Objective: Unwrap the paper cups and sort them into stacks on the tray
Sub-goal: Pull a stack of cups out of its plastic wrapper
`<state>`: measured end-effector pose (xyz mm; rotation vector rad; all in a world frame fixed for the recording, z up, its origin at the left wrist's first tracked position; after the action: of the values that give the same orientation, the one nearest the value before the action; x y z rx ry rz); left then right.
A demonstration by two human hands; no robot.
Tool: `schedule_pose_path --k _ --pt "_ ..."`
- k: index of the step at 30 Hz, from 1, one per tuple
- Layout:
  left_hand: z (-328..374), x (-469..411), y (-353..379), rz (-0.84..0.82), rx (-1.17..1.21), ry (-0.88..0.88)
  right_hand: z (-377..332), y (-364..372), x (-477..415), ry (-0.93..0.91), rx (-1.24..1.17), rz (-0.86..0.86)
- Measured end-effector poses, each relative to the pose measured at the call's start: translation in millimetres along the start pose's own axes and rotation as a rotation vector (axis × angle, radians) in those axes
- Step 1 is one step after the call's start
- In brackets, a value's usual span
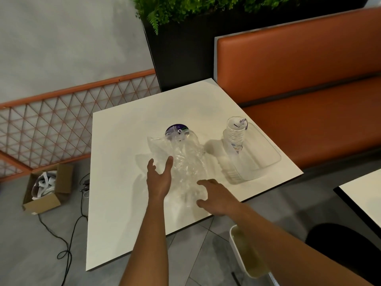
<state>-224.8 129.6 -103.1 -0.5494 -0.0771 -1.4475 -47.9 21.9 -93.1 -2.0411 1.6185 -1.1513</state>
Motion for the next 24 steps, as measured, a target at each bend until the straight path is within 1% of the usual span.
schedule_pose_path --k 3,6,10,14,17,21,23,24 --pt "-11 6 -2 -0.024 0.032 0.002 0 13 -7 0.040 0.052 -0.025" --pt "-12 5 2 -0.050 -0.002 0.020 2 16 -14 0.057 0.075 -0.061" --pt "-1 -9 10 -0.085 -0.065 0.042 7 7 -24 0.060 0.039 -0.074" --pt "14 -15 13 -0.117 -0.101 0.067 11 -9 -30 0.047 0.004 -0.045" --pt "16 -9 6 -0.066 -0.053 0.049 8 -22 -31 0.006 -0.015 0.010" --pt "8 2 -3 0.048 -0.004 0.035 6 -42 -23 -0.025 -0.055 0.122" --pt "10 9 -8 0.172 0.007 0.084 7 -52 -17 -0.042 -0.086 0.206" --pt "15 15 -10 0.256 0.011 0.150 9 -59 -14 -0.061 -0.120 0.274"
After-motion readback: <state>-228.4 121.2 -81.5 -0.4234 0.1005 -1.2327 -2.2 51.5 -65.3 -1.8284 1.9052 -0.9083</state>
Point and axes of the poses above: each hand's wrist, its own x-axis away from the middle knuckle, its own y-axis out of the palm, z = x × y, the point moved 5 cm from there along -x, towards the middle knuckle, and after that the axes turned 4 degrees about -y, right-handed, at the moved point
